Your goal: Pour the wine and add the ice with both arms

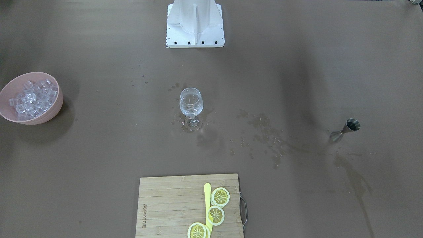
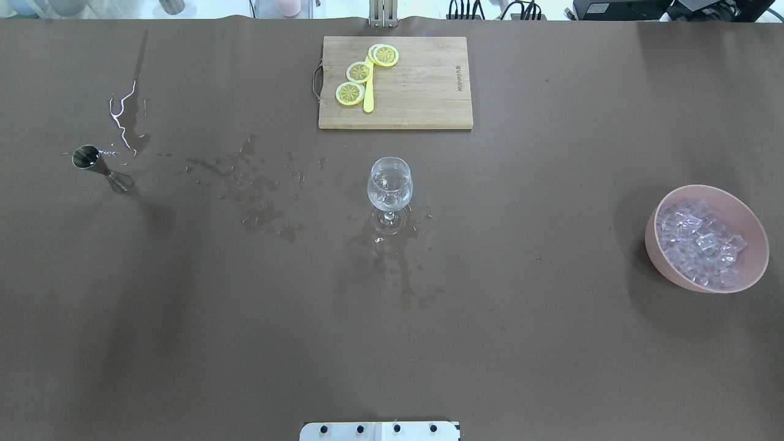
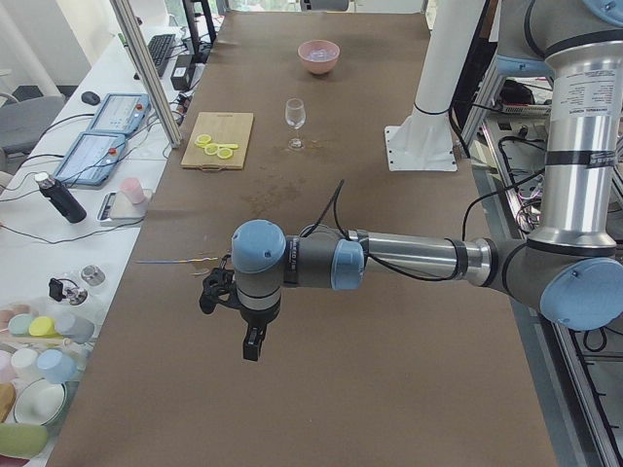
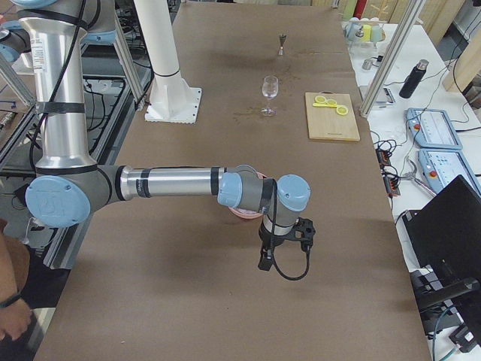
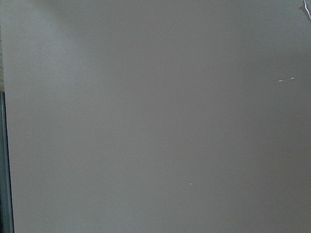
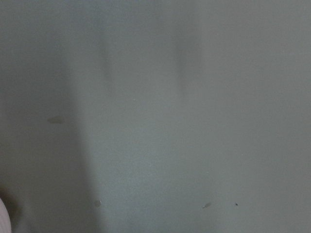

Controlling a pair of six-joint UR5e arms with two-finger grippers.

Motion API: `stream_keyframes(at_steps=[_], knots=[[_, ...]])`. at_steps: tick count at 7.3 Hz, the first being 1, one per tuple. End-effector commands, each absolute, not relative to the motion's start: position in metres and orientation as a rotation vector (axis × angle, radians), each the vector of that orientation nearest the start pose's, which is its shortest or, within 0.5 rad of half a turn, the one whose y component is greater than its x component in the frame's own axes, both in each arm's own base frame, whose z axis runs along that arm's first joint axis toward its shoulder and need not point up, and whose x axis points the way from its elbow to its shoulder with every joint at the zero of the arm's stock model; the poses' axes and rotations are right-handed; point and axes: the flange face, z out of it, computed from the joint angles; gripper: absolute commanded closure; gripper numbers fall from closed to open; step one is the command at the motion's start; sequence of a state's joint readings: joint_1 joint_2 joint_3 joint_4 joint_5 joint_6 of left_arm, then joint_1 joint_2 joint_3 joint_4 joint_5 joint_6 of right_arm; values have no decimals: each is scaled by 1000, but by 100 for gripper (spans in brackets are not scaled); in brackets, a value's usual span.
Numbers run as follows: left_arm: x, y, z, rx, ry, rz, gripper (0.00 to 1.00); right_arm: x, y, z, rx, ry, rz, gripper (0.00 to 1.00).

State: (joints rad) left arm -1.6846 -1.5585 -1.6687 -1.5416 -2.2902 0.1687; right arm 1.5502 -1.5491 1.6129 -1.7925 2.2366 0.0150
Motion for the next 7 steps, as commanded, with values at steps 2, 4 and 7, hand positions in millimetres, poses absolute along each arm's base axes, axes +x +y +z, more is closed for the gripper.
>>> stream_keyframes(at_steps=[2, 4, 7], knots=[[-124, -478, 623, 155, 703, 72, 2, 61, -488, 655, -162, -665, 41, 0], [-123, -477, 627, 149, 702, 72, 2, 61, -489, 654, -162, -665, 45, 0], [-112, -479, 626, 147, 711, 101, 2, 61, -489, 654, -165, -664, 52, 0]])
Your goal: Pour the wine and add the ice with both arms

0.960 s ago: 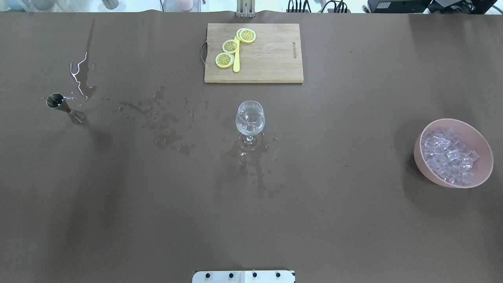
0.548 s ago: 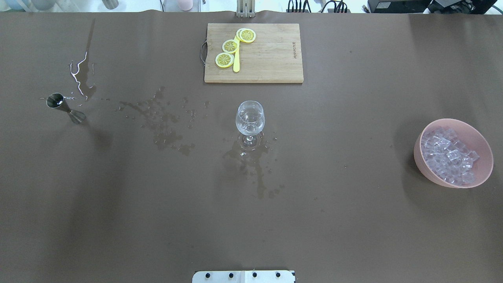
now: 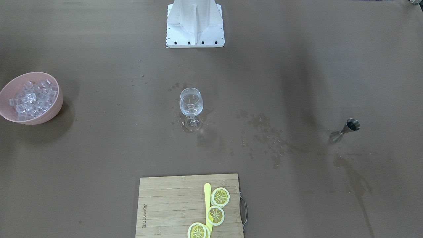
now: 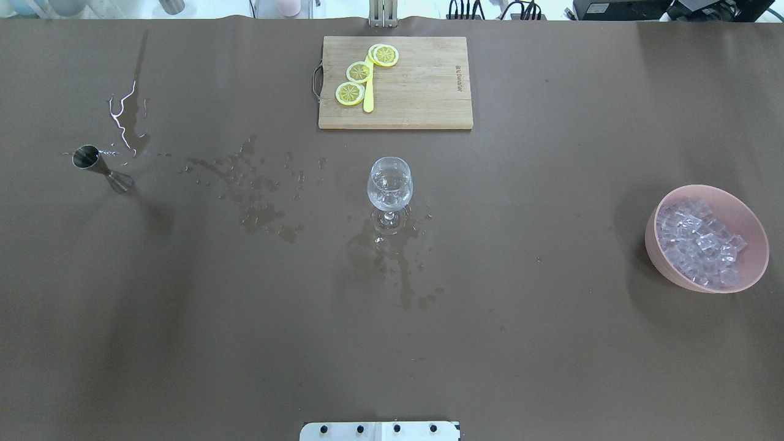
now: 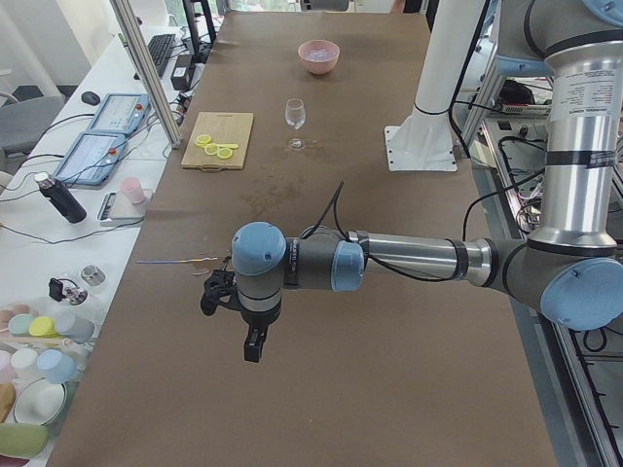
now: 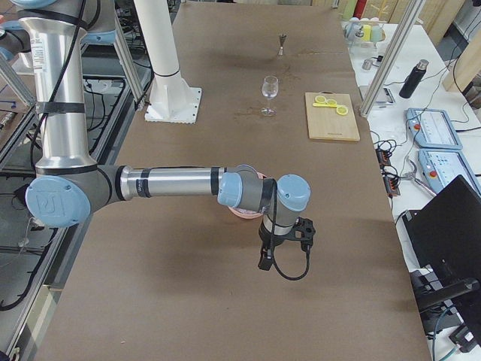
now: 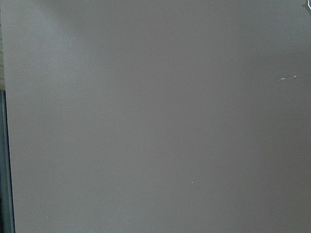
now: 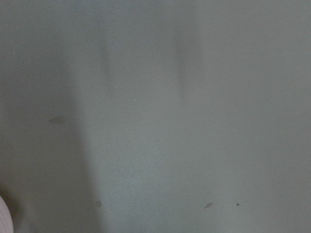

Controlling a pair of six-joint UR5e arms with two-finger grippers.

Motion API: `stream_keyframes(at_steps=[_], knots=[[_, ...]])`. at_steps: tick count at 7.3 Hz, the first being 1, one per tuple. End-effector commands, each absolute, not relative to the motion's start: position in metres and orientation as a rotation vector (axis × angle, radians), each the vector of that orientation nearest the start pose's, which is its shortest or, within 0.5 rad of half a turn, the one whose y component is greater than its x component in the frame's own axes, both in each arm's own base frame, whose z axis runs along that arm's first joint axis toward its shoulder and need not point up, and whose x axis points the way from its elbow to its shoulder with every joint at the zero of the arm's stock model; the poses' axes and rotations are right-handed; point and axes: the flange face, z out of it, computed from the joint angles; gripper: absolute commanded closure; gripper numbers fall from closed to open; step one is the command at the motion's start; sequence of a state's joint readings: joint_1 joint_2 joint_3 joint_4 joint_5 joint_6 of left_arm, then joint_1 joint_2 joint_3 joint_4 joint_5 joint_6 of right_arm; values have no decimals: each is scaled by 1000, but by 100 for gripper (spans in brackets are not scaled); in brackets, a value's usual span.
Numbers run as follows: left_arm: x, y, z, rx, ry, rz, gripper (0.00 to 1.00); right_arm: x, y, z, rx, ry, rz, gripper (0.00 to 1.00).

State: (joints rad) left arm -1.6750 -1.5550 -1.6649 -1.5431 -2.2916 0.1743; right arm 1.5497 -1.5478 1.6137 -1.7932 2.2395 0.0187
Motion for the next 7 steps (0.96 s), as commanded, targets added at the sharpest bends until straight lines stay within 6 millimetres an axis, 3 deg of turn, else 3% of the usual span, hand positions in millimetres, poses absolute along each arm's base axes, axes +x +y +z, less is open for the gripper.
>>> stream_keyframes(at_steps=[1, 2, 4, 5, 6, 7], knots=[[-108, -480, 620, 156, 727, 109, 2, 62, -489, 654, -163, -664, 53, 0], [-102, -482, 610, 173, 815, 109, 2, 62, -489, 653, -161, -664, 53, 0], [-101, -484, 607, 174, 827, 108, 2, 62, -490, 651, -159, -666, 53, 0], [-101, -493, 597, 193, 829, 117, 2, 61, -491, 651, -158, -664, 51, 0], [-102, -508, 578, 232, 825, 137, 2, 62, -491, 650, -158, -666, 53, 0], [-104, -529, 542, 300, 815, 159, 2, 61, -491, 650, -158, -667, 51, 0]])
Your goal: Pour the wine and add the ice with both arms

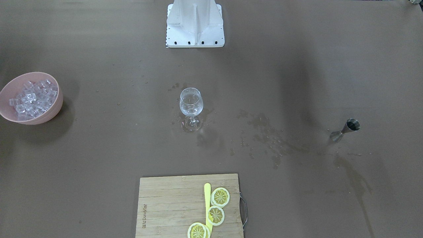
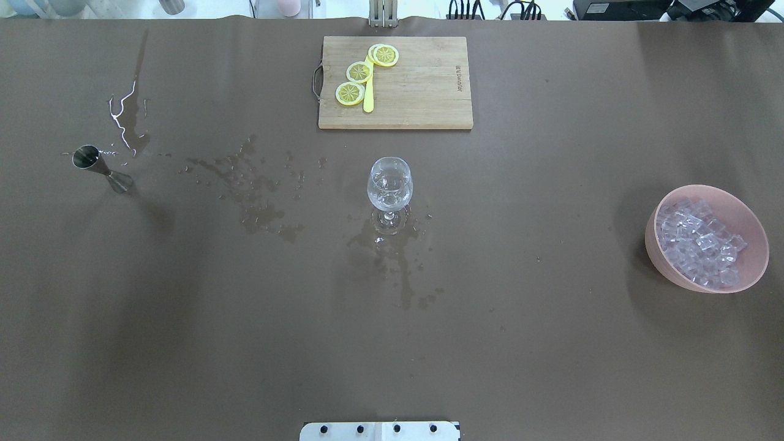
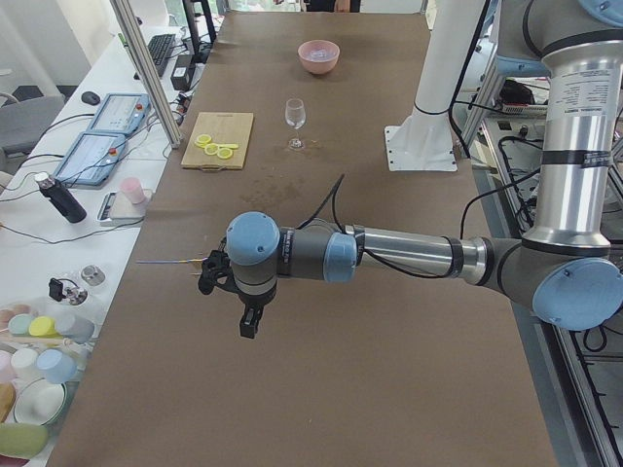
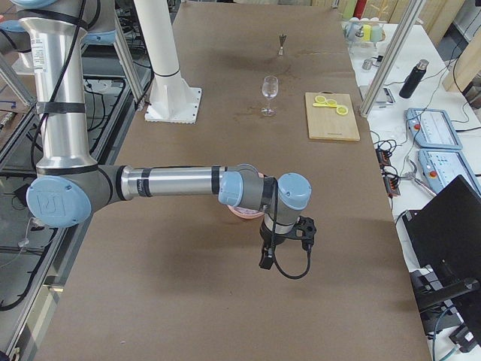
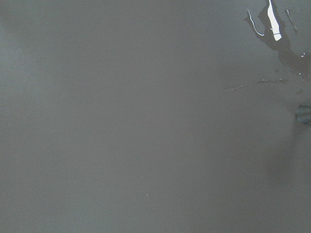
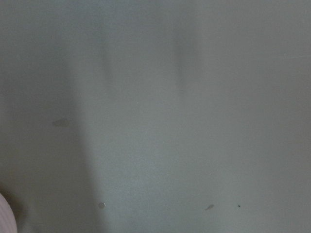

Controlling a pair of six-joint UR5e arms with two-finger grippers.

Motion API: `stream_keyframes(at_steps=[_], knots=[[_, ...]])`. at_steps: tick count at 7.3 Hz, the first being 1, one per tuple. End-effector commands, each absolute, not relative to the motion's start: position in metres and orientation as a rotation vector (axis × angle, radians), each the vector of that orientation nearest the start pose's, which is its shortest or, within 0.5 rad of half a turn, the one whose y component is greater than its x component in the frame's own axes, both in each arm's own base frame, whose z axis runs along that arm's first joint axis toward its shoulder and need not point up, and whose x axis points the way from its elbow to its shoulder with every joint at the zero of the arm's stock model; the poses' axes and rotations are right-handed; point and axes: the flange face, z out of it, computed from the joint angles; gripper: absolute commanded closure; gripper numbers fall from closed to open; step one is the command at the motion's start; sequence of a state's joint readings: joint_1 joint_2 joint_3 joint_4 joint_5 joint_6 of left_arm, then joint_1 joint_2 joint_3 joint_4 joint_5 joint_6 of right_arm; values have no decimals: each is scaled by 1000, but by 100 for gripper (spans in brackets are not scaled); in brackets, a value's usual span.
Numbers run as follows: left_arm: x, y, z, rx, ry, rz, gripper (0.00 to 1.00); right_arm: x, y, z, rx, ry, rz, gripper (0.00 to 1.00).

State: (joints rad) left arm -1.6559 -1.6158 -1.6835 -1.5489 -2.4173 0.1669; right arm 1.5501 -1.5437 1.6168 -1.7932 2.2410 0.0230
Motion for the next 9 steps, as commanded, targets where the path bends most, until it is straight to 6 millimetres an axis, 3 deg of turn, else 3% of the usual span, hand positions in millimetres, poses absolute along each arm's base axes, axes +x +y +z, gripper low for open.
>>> stream_keyframes(at_steps=[1, 3, 4, 7, 9], knots=[[-104, -531, 526, 309, 823, 88, 2, 61, -491, 651, -159, -667, 52, 0], [-43, -536, 491, 334, 837, 154, 4, 61, -490, 653, -162, -667, 53, 0], [-20, -528, 470, 320, 860, 126, 4, 61, -490, 653, -162, -667, 53, 0], [-8, -483, 504, 450, 817, 13, 3, 60, -488, 653, -164, -672, 54, 0], [78, -482, 493, 421, 840, -166, 4, 60, -488, 652, -162, -672, 53, 0]])
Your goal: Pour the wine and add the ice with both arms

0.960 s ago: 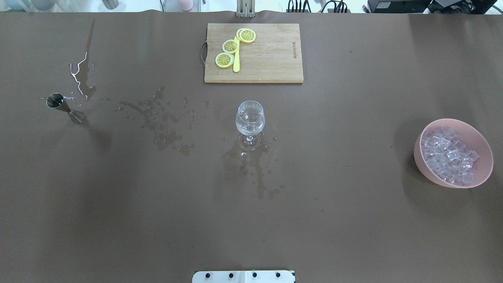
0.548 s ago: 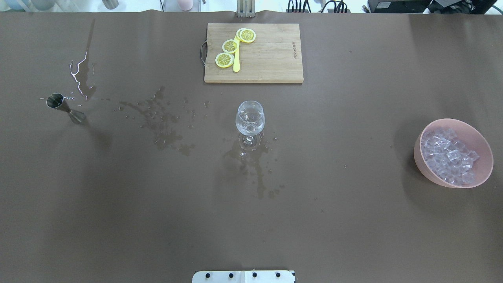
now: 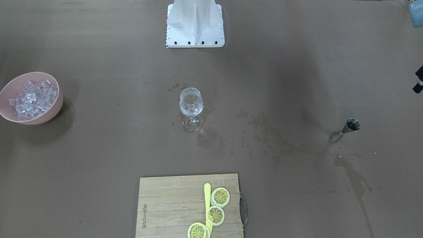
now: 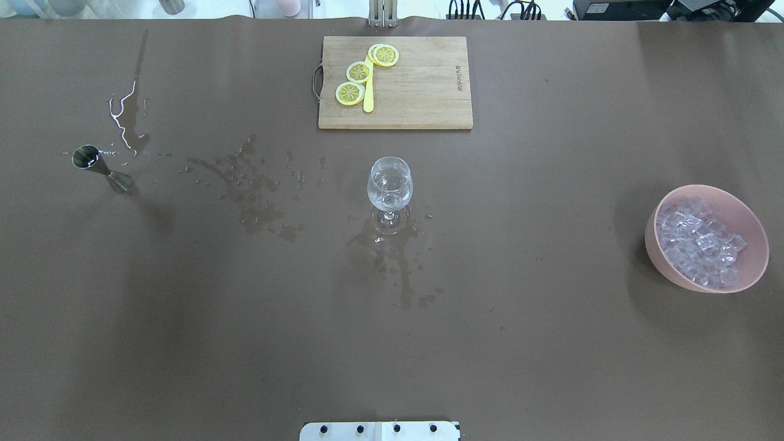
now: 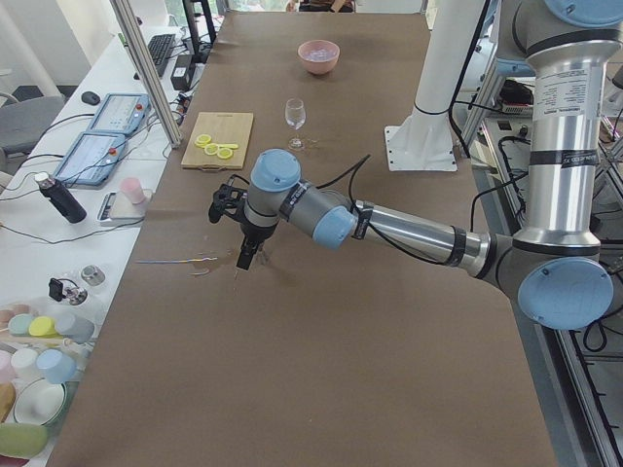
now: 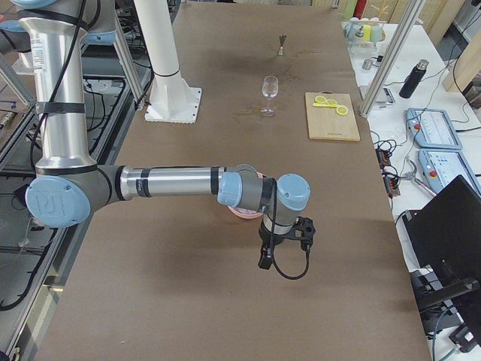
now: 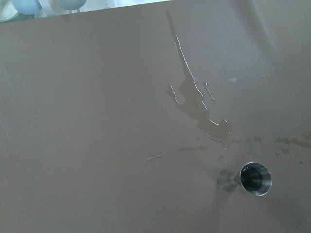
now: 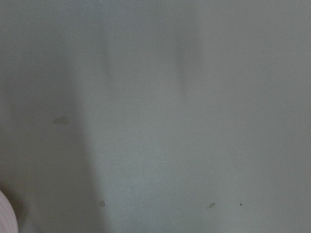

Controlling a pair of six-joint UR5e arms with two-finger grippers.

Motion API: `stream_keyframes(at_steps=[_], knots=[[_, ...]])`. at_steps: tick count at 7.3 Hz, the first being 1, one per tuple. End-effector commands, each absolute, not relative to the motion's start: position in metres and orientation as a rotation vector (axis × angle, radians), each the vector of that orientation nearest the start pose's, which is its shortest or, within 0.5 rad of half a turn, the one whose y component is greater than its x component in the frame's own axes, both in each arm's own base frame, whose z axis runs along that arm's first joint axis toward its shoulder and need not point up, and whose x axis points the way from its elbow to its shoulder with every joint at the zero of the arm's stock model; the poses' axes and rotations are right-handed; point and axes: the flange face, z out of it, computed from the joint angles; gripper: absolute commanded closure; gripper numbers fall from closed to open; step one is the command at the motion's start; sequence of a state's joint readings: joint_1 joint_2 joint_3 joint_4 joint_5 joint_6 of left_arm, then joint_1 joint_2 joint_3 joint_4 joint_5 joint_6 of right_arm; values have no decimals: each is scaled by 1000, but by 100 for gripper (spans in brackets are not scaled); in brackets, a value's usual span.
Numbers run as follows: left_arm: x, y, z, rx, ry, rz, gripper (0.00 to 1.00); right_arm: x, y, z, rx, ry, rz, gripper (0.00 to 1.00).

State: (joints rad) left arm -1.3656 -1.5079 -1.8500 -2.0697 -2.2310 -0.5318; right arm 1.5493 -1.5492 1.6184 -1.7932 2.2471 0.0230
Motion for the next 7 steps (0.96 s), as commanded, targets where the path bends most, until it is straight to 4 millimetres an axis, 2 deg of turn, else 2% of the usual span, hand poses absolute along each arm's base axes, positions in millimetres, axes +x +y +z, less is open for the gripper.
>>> stream_keyframes(at_steps=[1, 2, 3, 4, 6, 7], knots=[[90, -452, 520, 459, 815, -173, 4, 60, -488, 652, -162, -672, 53, 0], [91, -438, 524, 495, 851, -226, 4, 60, -488, 652, -162, -672, 53, 0], [104, -434, 521, 488, 880, -260, 4, 60, -488, 652, -162, -675, 54, 0], [129, -432, 516, 510, 857, -280, 4, 60, -489, 652, -163, -676, 55, 0], [206, -413, 516, 577, 784, -359, 4, 60, -489, 652, -163, -676, 55, 0], [230, -403, 516, 601, 772, -395, 4, 60, -488, 653, -164, -676, 56, 0]])
